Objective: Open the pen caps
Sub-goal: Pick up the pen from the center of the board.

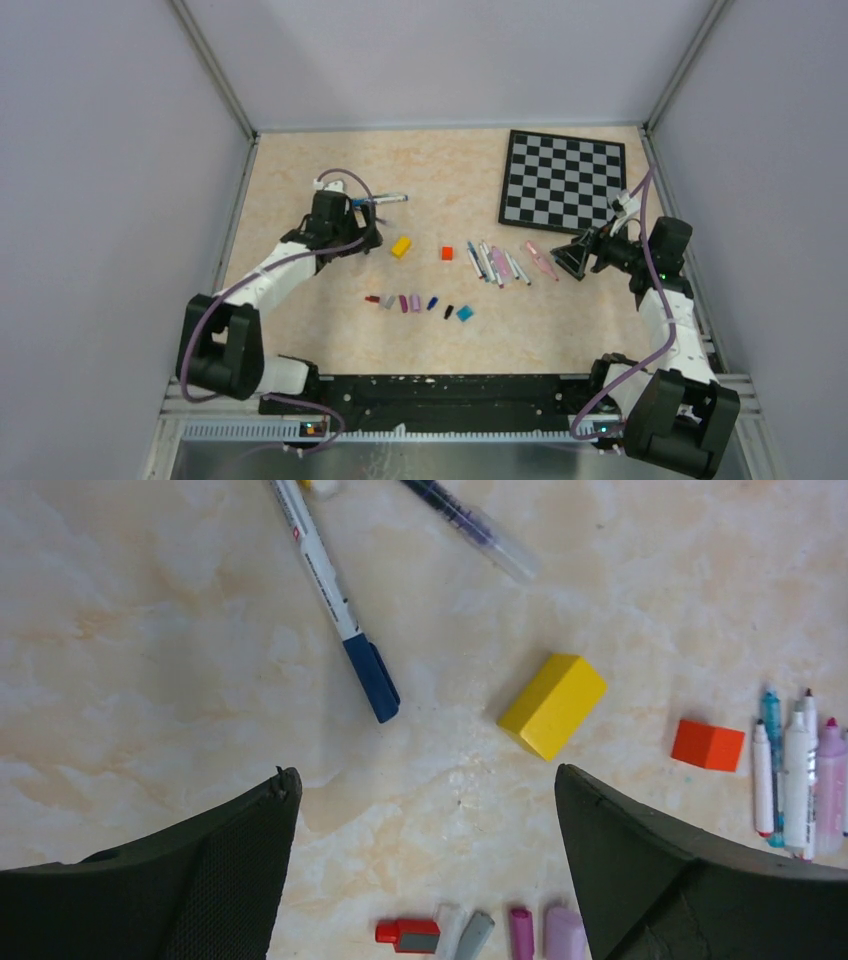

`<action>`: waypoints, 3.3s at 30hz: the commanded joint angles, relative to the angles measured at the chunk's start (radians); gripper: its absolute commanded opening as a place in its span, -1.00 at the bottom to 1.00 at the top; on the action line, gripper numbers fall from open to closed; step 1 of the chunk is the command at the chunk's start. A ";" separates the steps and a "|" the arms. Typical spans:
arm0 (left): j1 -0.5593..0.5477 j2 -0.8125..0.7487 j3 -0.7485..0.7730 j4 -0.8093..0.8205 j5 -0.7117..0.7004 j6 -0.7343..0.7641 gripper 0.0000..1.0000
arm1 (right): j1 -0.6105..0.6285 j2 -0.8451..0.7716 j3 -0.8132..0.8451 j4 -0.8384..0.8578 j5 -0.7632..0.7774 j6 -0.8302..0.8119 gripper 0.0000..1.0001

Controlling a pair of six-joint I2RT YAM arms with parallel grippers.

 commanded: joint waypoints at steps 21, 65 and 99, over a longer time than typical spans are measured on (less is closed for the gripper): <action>0.022 0.568 0.544 -0.377 -0.206 -0.003 0.01 | -0.016 -0.029 0.055 0.006 -0.009 -0.049 0.41; 0.069 0.230 0.278 -0.249 -0.057 0.166 -1.00 | -0.017 -0.049 0.041 -0.001 -0.114 -0.096 0.41; -0.456 0.382 0.191 0.477 1.058 -0.118 -1.00 | 0.485 0.207 0.555 -1.181 0.044 -1.935 0.45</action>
